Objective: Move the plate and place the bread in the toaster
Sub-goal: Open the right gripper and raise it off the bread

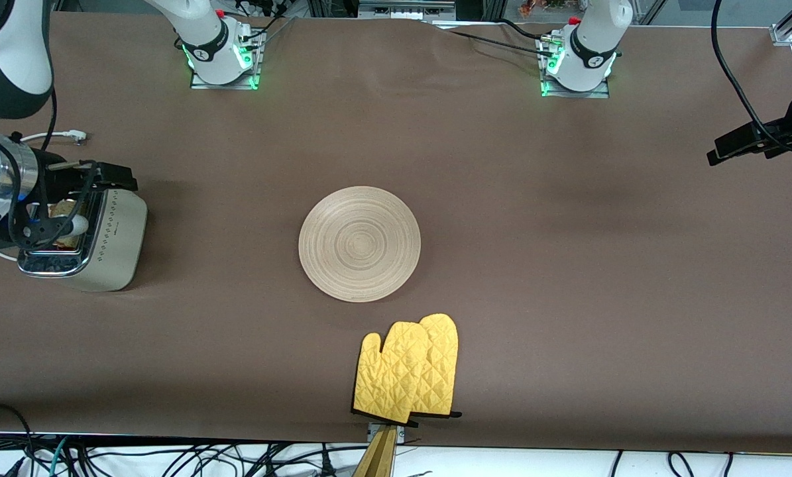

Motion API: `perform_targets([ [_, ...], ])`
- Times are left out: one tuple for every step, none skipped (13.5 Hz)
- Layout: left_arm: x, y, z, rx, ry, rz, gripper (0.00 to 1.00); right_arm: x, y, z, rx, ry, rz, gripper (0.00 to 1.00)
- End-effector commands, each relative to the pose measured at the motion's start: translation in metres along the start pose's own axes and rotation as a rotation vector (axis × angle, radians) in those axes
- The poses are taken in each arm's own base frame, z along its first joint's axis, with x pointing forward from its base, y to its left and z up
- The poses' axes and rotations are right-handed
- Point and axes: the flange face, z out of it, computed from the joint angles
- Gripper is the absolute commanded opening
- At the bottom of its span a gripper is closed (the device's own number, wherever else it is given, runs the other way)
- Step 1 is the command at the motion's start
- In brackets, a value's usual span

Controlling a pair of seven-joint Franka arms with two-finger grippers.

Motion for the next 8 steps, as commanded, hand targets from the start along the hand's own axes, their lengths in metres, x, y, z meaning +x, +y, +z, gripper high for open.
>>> perform_targets([
  [0.002, -0.001, -0.007, 0.0, 0.01, -0.005, 1.0, -0.016, 0.008, 0.003, 0.011, 0.03, 0.013, 1.0],
  [0.002, -0.001, -0.007, 0.0, 0.01, -0.005, 1.0, -0.018, 0.01, 0.003, 0.017, 0.06, 0.008, 1.0],
  [0.002, -0.001, -0.007, 0.0, 0.01, -0.005, 1.0, -0.025, 0.011, -0.002, 0.017, 0.081, 0.014, 1.0],
  [0.002, -0.001, -0.007, 0.0, 0.01, -0.005, 1.0, -0.032, 0.015, -0.01, -0.012, 0.101, 0.024, 1.0],
  [0.002, -0.001, -0.007, 0.0, 0.01, -0.005, 1.0, -0.037, 0.021, -0.017, -0.072, 0.115, 0.033, 1.0],
  [0.002, -0.001, -0.007, 0.0, 0.01, -0.005, 1.0, -0.04, 0.028, -0.019, -0.107, 0.114, 0.044, 1.0],
  [0.001, -0.001, -0.007, -0.002, 0.01, -0.005, 1.0, -0.047, 0.036, -0.025, -0.115, 0.124, 0.059, 1.0],
  [0.002, -0.001, -0.007, 0.0, 0.01, -0.005, 1.0, -0.055, 0.039, -0.034, -0.117, 0.145, 0.071, 1.0],
])
